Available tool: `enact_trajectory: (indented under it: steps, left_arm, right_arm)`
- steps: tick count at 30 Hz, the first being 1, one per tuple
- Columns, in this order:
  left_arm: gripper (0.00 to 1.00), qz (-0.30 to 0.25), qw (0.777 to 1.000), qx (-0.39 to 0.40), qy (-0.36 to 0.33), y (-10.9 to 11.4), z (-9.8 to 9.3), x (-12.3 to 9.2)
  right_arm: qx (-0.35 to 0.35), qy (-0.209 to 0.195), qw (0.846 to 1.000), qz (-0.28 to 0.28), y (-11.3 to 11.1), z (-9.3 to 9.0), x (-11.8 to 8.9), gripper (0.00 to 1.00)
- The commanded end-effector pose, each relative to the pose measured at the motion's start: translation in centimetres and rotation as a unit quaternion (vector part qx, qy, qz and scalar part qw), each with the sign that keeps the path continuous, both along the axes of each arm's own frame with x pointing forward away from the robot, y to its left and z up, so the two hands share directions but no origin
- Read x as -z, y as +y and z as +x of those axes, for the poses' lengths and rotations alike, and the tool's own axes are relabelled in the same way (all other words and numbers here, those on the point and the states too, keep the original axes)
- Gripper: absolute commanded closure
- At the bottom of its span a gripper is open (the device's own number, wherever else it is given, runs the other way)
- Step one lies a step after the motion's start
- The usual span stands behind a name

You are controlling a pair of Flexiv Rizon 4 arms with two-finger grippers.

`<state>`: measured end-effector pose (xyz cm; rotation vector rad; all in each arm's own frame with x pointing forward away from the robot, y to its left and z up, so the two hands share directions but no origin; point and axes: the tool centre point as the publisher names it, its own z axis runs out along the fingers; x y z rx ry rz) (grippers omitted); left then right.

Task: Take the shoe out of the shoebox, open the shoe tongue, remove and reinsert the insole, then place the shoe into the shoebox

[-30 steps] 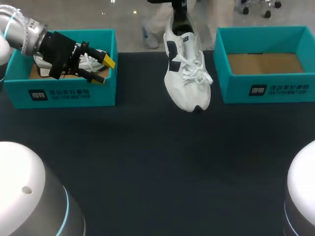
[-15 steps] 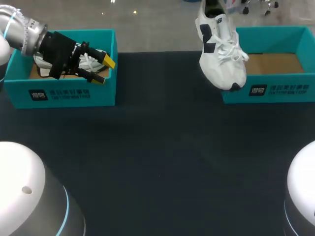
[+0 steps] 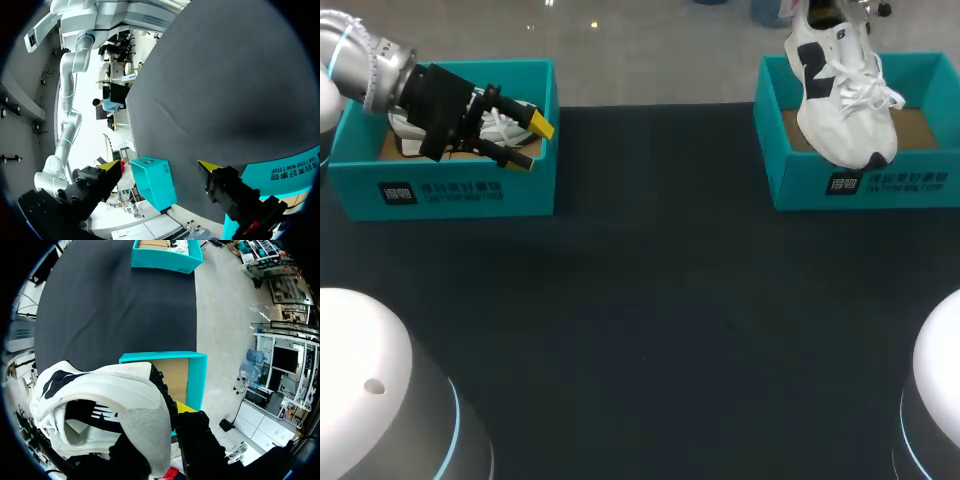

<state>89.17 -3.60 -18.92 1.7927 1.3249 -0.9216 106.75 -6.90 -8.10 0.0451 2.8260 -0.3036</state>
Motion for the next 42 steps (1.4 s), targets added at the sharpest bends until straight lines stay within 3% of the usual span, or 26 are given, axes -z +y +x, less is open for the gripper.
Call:
enact_trajectory:
  steps: [1, 15, 19, 27, 42]
  left_arm:
    - [0.0, 0.002, 1.0, 0.0, -0.001, 0.0, -0.1, -0.1]
    - [0.0, 0.002, 1.0, 0.0, -0.001, 0.0, -0.1, -0.1]
    - [0.0, 0.002, 1.0, 0.0, -0.001, 0.0, -0.1, -0.1]
    - [0.0, 0.002, 1.0, 0.0, -0.001, 0.0, -0.1, -0.1]
    - [0.0, 0.002, 1.0, 0.0, -0.001, 0.0, -0.1, -0.1]
  right_arm:
    - [-0.006, 0.005, 1.0, 0.015, -0.6, 0.4, -0.4, 1.0]
    - [-0.006, 0.005, 1.0, 0.015, -0.6, 0.4, -0.4, 1.0]
    - [-0.002, 0.003, 0.999, 0.035, -4.6, 1.0, -0.2, 1.0]
    - [0.0, -0.001, 1.0, 0.018, -11.6, 1.1, 0.8, 1.0]
    - [0.055, 0.043, 0.997, 0.015, -20.8, 0.5, 5.7, 1.0]
